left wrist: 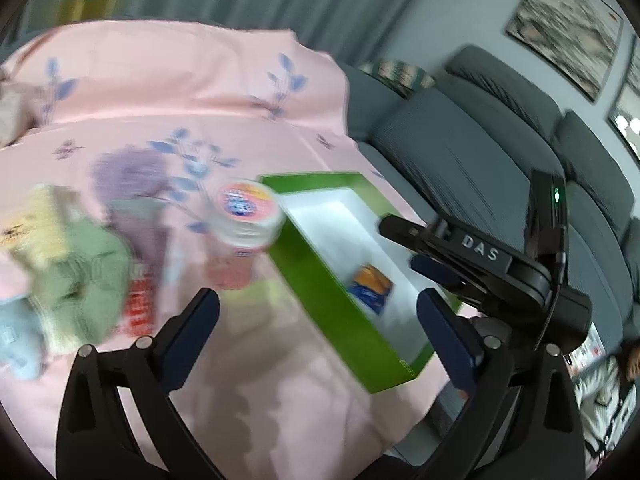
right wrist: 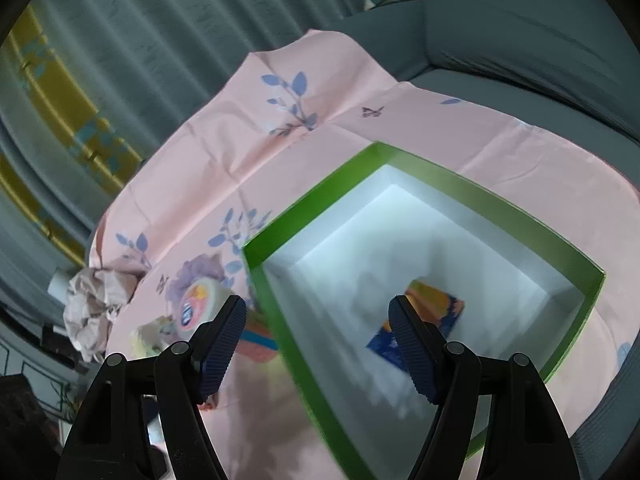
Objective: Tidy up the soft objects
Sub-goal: 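Move the right gripper back toward the pile of soft items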
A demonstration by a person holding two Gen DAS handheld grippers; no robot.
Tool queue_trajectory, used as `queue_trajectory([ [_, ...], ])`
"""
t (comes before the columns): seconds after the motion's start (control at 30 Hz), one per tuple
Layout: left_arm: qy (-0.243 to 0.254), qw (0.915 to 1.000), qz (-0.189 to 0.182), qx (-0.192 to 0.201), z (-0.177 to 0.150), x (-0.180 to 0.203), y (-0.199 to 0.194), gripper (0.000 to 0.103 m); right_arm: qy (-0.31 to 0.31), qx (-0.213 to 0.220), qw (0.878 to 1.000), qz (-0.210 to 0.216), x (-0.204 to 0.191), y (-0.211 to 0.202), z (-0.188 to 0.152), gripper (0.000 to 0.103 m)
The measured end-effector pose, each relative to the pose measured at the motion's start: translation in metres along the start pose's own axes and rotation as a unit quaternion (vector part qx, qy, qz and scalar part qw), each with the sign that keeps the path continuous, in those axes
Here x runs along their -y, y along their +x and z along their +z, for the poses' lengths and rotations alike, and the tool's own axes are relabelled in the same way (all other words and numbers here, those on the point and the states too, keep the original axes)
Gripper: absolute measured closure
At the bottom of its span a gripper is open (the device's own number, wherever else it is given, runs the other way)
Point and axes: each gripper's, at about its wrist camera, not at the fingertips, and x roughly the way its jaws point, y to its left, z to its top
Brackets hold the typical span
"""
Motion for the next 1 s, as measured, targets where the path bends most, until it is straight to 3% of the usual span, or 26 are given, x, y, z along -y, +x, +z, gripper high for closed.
queue_trajectory([
  [0.07, -0.013, 0.9996, 0.022, 0.009, -0.001, -0.012, -0.017, 0.002, -0.008, -0.003, 1.0, -0.002, -0.01, 0.0, -0.003, 0.008],
  [0.1, -0.022, 0.9989, 0.04, 0.009, -0.002, -0.018, -0.024, 0.001, -0.013, -0.001, 1.0, -0.002, -0.016, 0.0, -0.005, 0.006],
  [0.23, -0.057, 0.992, 0.111, 0.021, -0.003, -0.049, -0.061, 0.001, -0.044, -0.007, 0.999, 0.003, -0.042, 0.004, -0.014, 0.005],
  [0.47, -0.111, 0.9756, 0.179, 0.061, -0.02, -0.101, -0.121, 0.001, -0.108, -0.028, 0.994, 0.009, -0.089, 0.013, -0.036, 0.005],
  [0.6, -0.166, 0.9664, 0.186, 0.063, -0.038, -0.134, -0.134, 0.001, -0.146, -0.041, 0.988, 0.016, -0.114, 0.017, -0.05, 0.005],
  [0.7, -0.183, 0.9638, 0.182, 0.066, -0.045, -0.149, -0.136, 0.001, -0.173, -0.048, 0.984, 0.017, -0.132, 0.02, -0.061, 0.005],
  [0.8, -0.195, 0.9577, 0.202, 0.063, -0.05, -0.166, -0.132, 0.001, -0.184, -0.058, 0.981, 0.028, -0.145, 0.024, -0.072, 0.005],
  [0.87, -0.203, 0.9543, 0.213, 0.052, -0.054, -0.176, -0.128, 0.002, -0.188, -0.073, 0.978, 0.047, -0.153, 0.028, -0.08, 0.005],
  [1.0, -0.22, 0.955, 0.195, 0.036, -0.056, -0.188, -0.119, 0.002, -0.178, -0.122, 0.97, 0.11, -0.172, 0.038, -0.093, 0.005],
])
